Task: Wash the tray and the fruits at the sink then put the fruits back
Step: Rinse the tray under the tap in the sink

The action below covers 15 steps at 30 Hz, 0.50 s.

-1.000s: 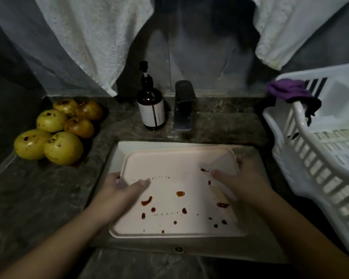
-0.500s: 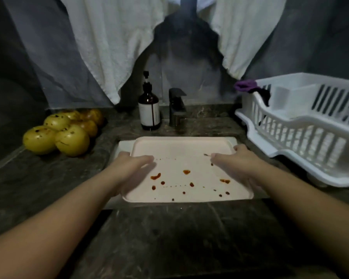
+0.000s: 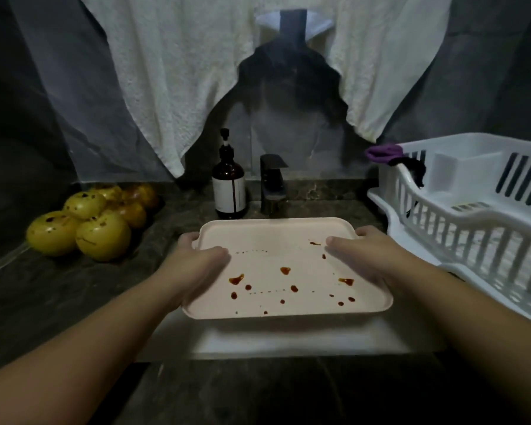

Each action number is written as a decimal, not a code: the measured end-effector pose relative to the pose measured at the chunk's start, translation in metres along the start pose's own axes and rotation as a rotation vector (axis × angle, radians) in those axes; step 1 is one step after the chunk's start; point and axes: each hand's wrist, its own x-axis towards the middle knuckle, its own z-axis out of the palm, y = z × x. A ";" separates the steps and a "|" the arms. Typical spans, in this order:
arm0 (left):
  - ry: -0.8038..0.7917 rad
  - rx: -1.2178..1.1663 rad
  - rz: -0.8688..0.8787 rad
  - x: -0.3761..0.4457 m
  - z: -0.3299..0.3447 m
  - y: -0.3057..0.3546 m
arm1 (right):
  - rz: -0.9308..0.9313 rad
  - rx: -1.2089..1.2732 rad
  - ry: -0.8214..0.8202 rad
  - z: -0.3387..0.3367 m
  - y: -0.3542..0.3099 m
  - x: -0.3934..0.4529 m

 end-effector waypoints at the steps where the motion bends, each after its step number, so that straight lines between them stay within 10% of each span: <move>1: 0.003 0.006 0.008 0.005 -0.001 -0.001 | 0.012 -0.009 -0.005 0.003 -0.001 0.005; 15: -0.041 -0.036 0.036 0.018 0.004 -0.013 | -0.015 0.001 -0.012 0.010 0.009 0.022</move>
